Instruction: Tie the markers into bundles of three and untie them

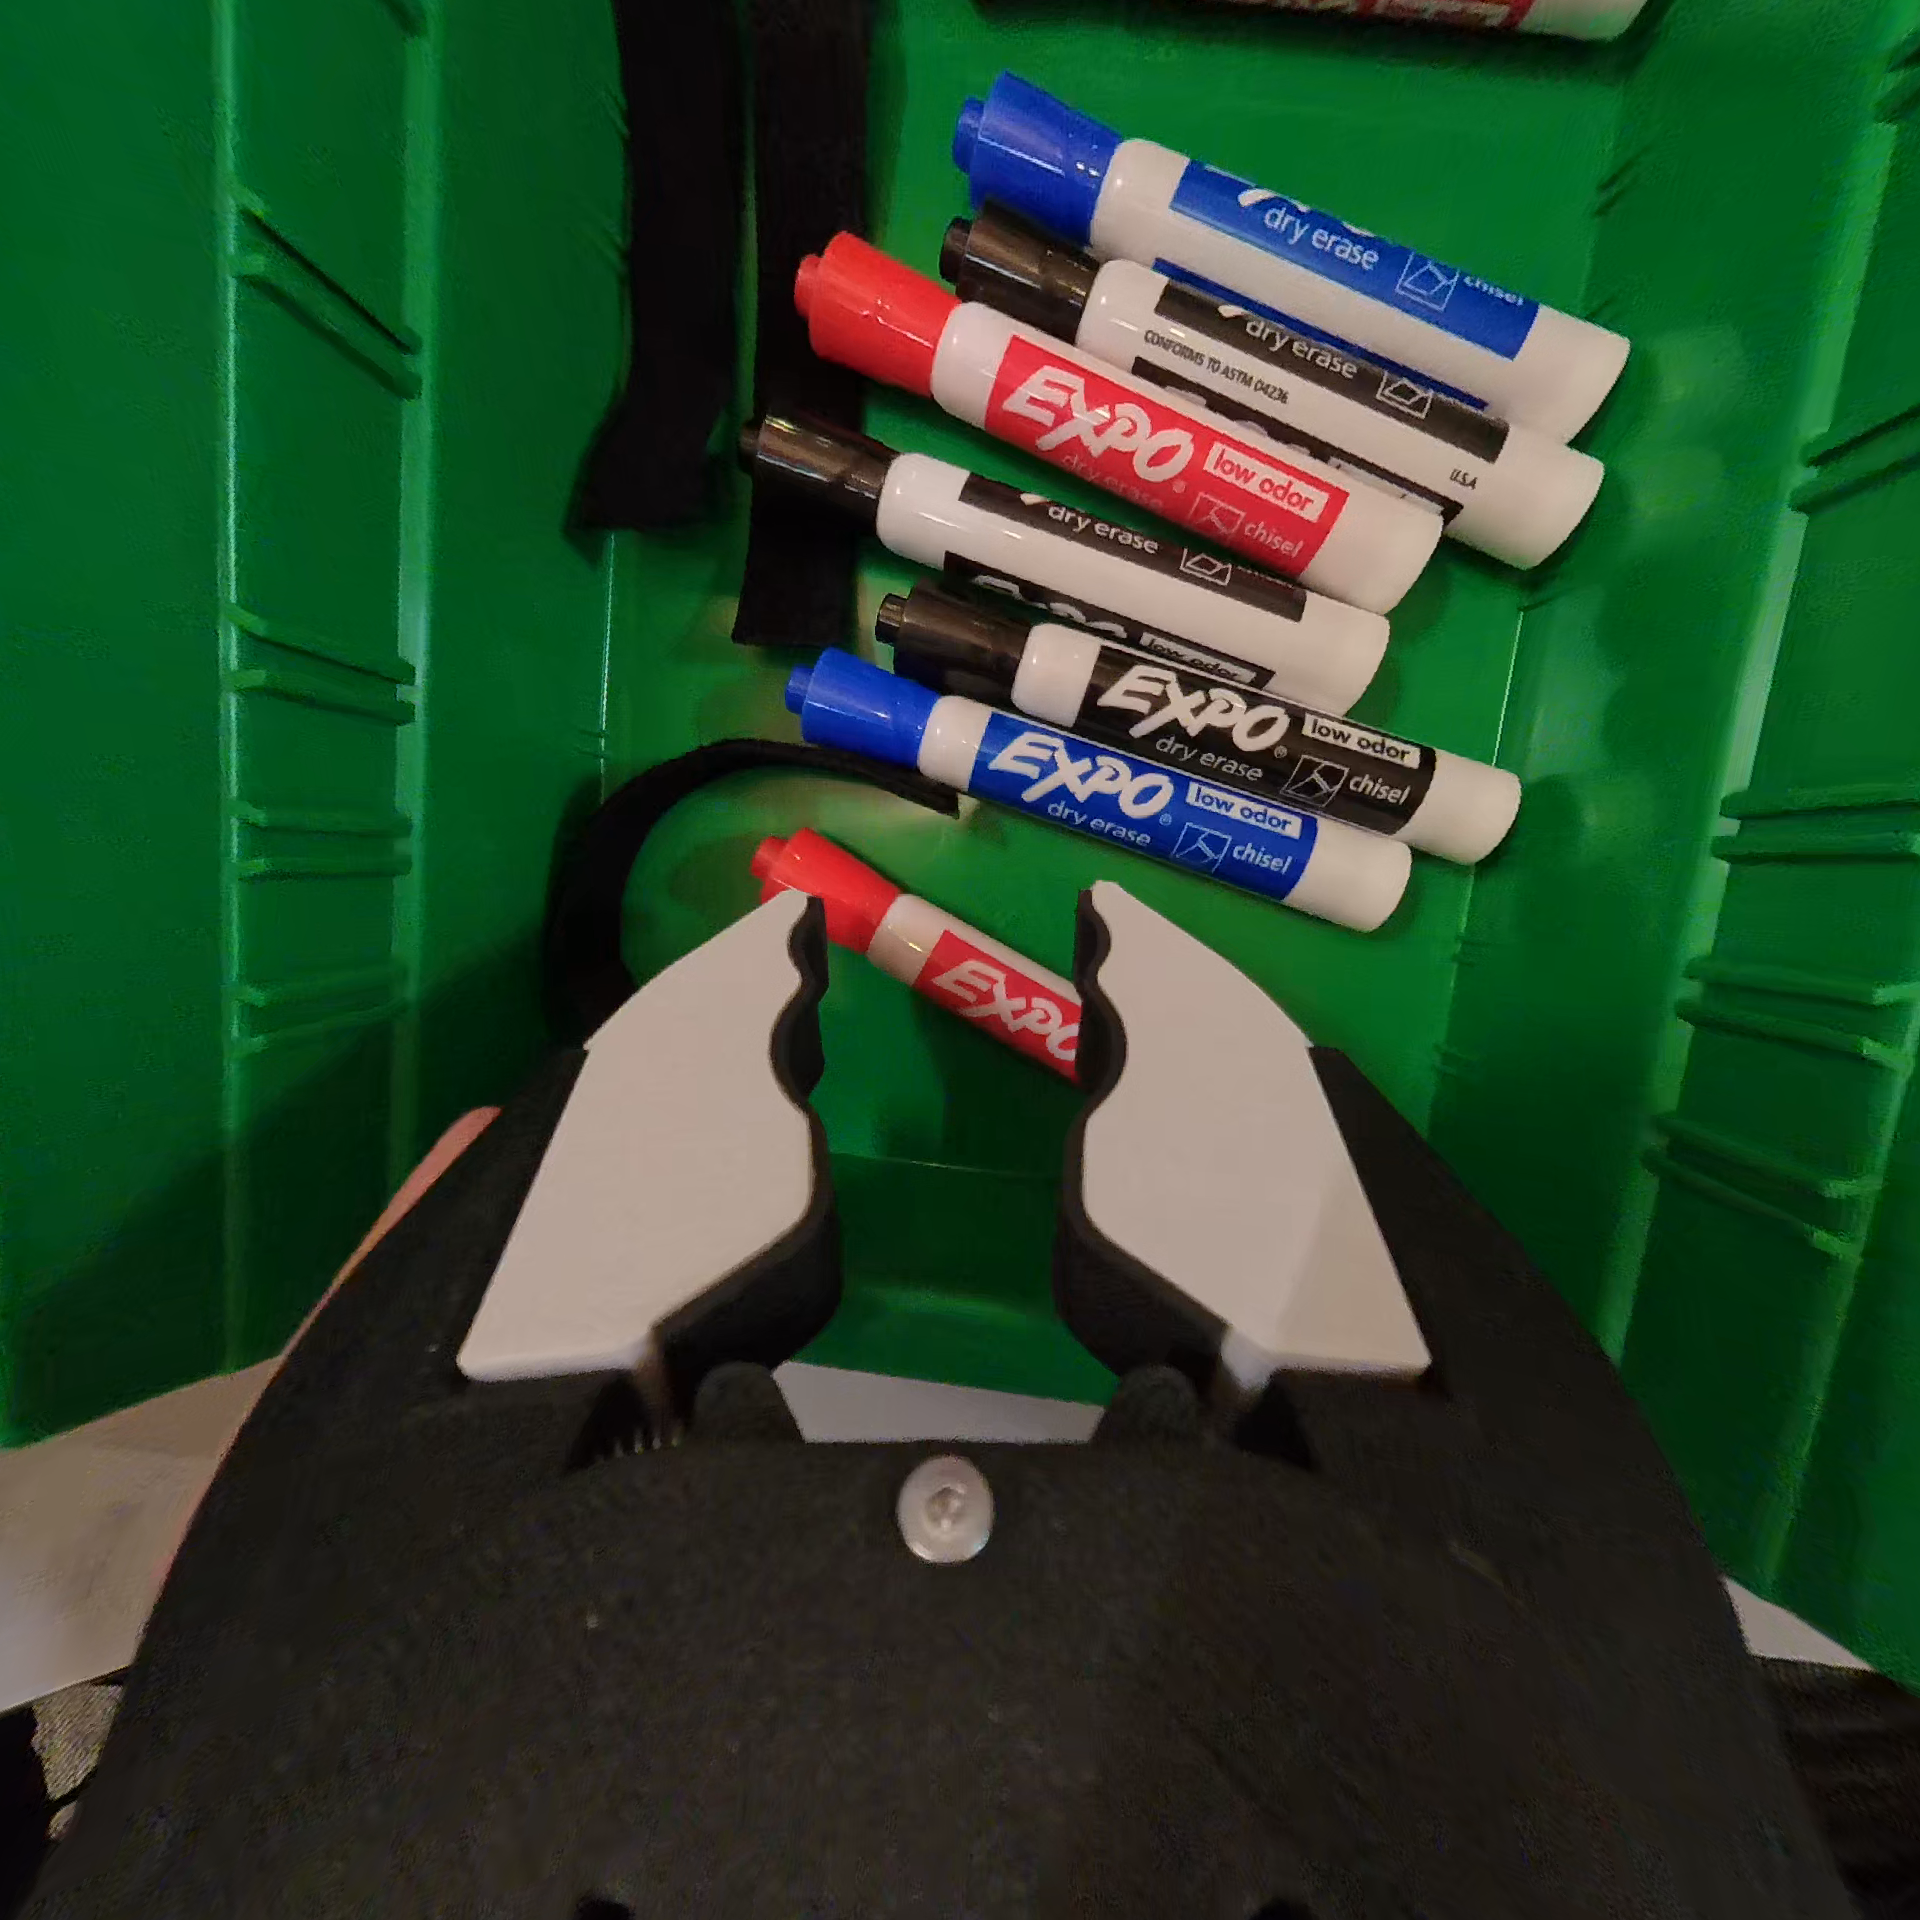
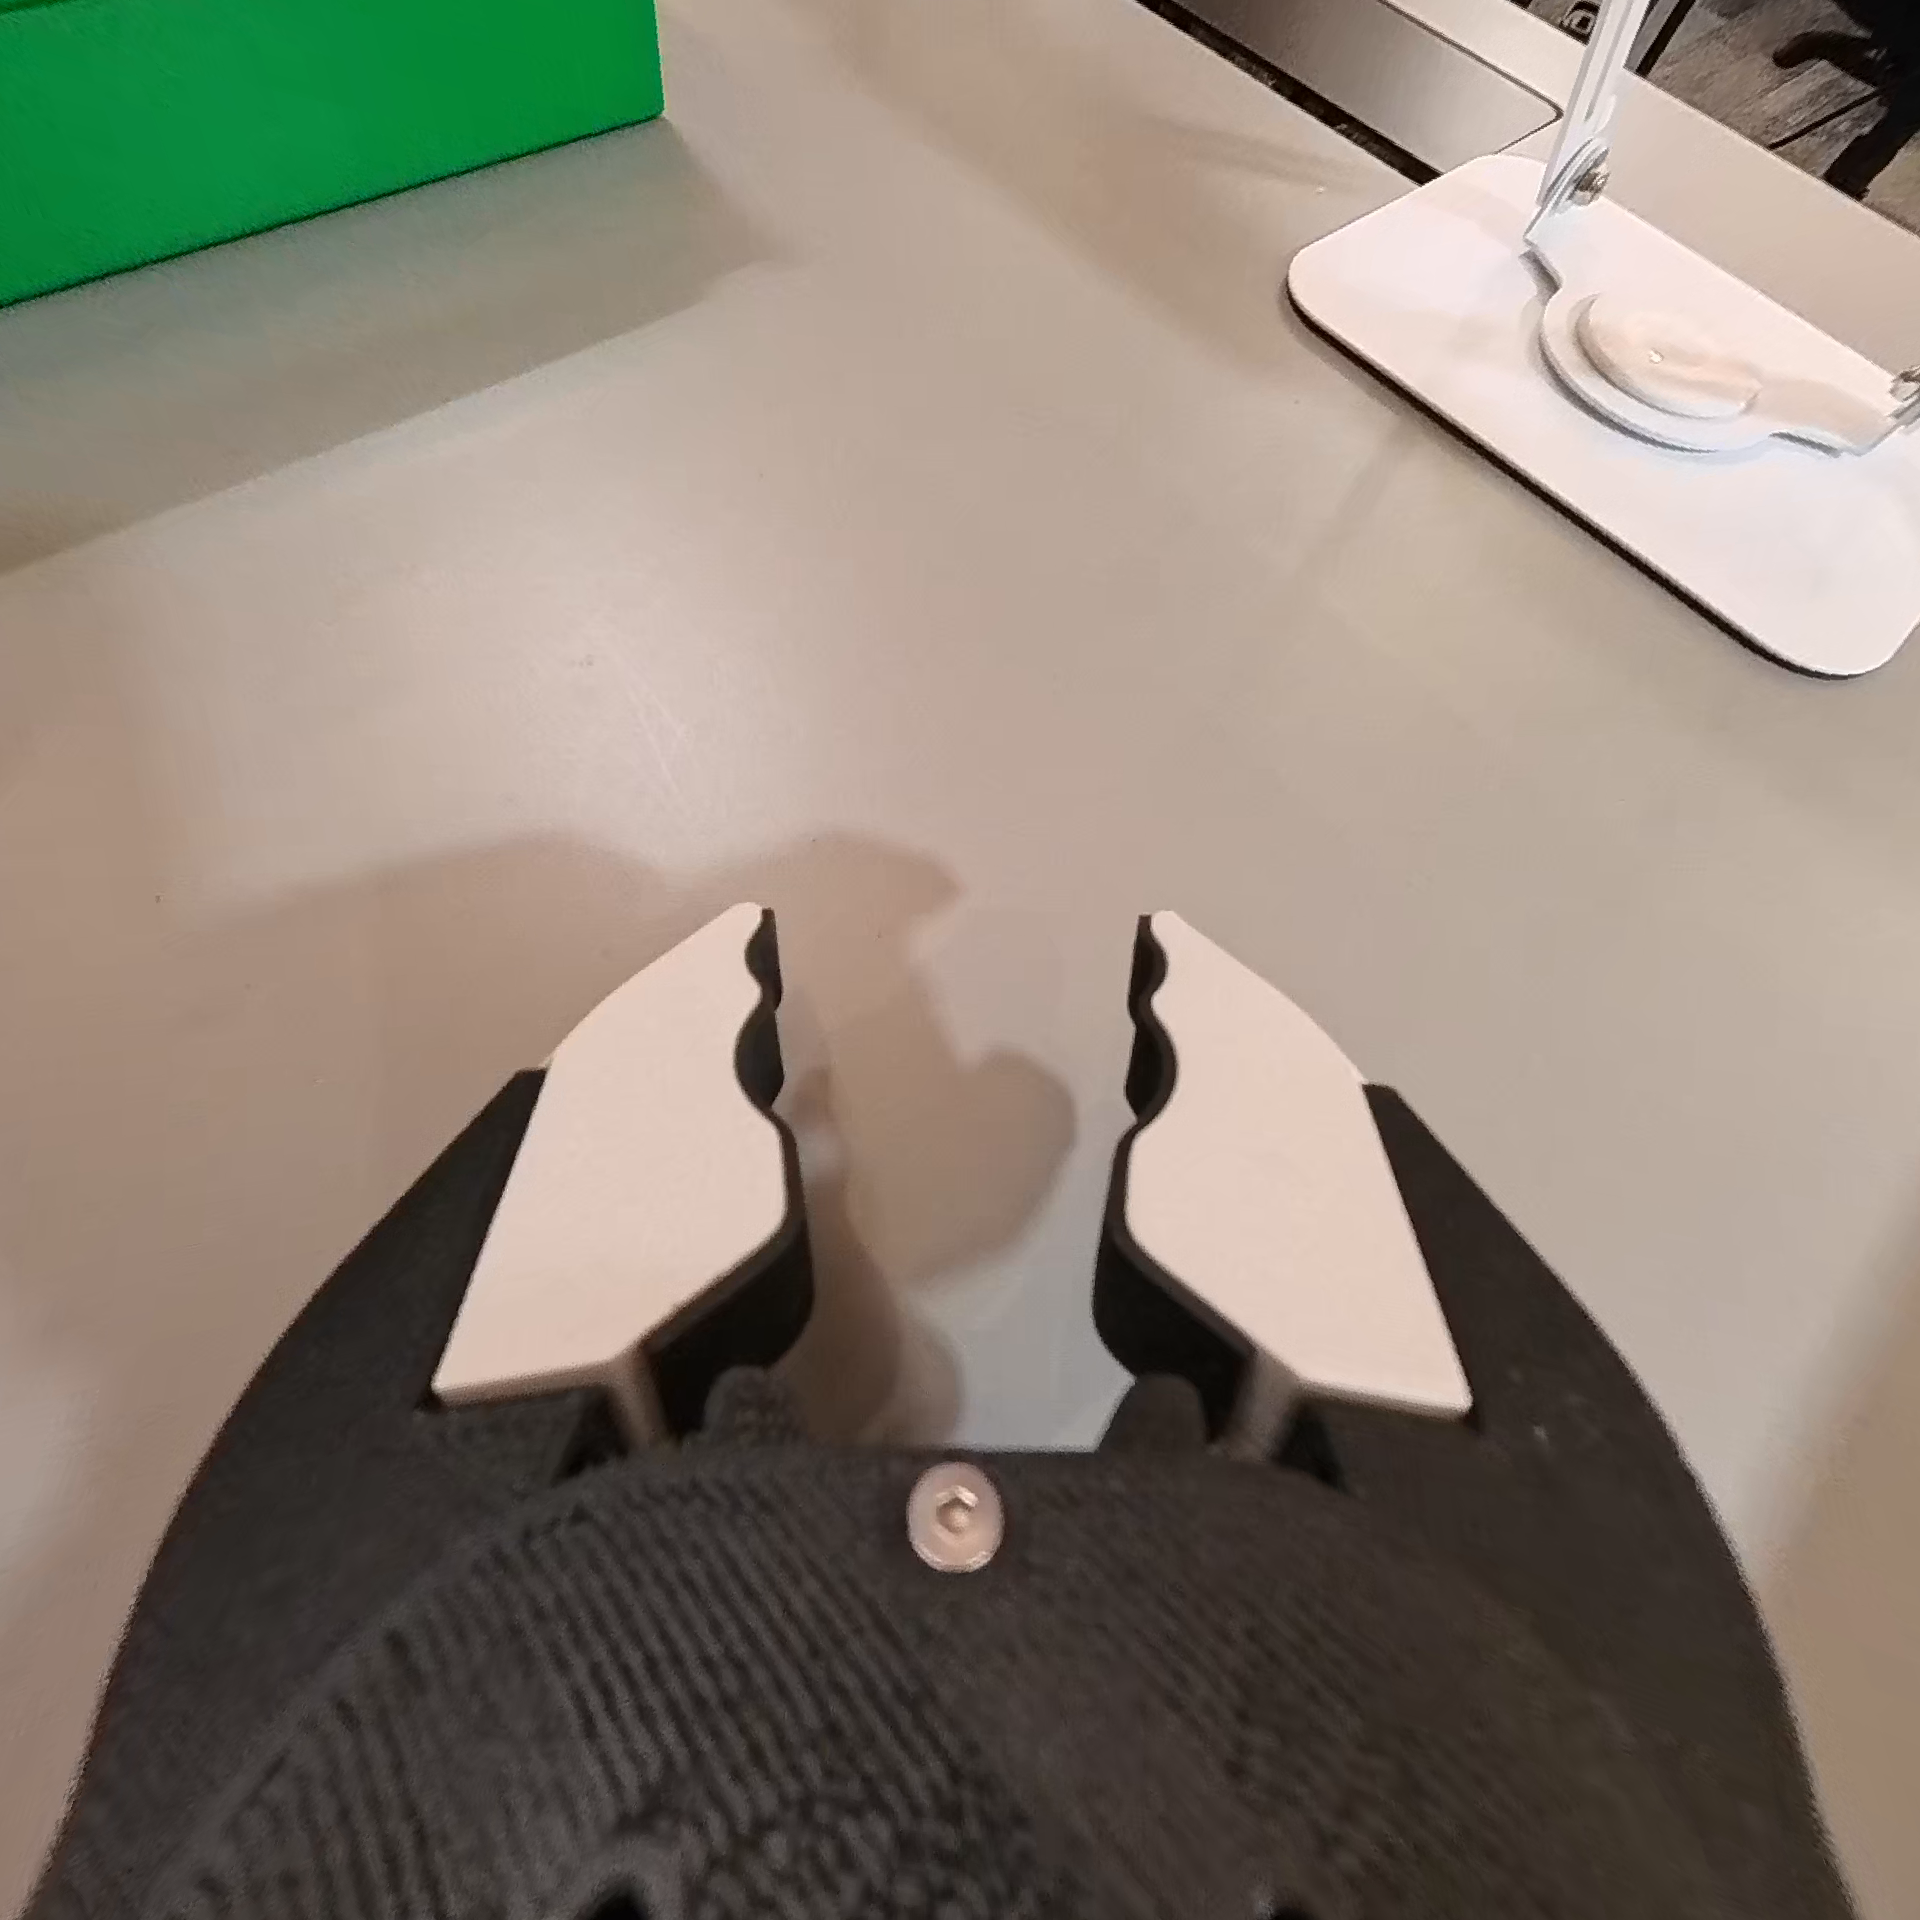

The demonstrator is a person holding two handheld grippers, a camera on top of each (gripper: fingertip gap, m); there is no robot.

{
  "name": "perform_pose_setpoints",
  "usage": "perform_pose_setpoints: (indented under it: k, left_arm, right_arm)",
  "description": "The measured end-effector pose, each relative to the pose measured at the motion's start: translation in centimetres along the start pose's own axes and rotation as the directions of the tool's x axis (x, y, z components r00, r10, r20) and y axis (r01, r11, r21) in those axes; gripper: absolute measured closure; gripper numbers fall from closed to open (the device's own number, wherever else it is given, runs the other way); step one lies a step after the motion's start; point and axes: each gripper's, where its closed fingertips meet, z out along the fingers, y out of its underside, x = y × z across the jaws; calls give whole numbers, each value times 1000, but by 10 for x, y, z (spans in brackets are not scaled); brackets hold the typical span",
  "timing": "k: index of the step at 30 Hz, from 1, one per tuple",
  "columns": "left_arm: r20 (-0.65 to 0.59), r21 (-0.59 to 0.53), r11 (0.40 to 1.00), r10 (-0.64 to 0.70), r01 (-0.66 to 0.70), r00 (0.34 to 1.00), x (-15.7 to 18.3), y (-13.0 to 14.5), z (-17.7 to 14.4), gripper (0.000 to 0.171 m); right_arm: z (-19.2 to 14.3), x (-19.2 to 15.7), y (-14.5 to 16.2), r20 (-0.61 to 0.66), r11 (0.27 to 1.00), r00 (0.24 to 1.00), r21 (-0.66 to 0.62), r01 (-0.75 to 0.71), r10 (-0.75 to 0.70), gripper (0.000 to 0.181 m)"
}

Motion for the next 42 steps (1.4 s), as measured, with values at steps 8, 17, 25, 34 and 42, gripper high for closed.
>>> perform_pose_setpoints:
  k: [8,17,25,34,42]
  left_arm:
    - [4,22,1000,-13,13,1000,-2,-4,-3,125]
    - [19,-4,1000,1,-1,1000,-2,0,4,129]
    - [22,-77,996,56,-54,998,3,3,12,138]
    - [7,-105,991,84,-83,996,8,-3,21,148]
    - [-19,-56,996,70,-71,997,-3,-7,5,149]
  right_arm:
    - [0,0,0,-1,1000,1000,-3,3,-3,116]
    - [0,-1,0,-1,1000,1000,0,5,-5,116]
    - [-4,1,2,-4,1000,1000,3,-3,3,116]
    - [-12,5,7,-18,1000,999,7,-27,27,116]
    - [-13,6,9,-20,1000,999,3,-25,25,116]
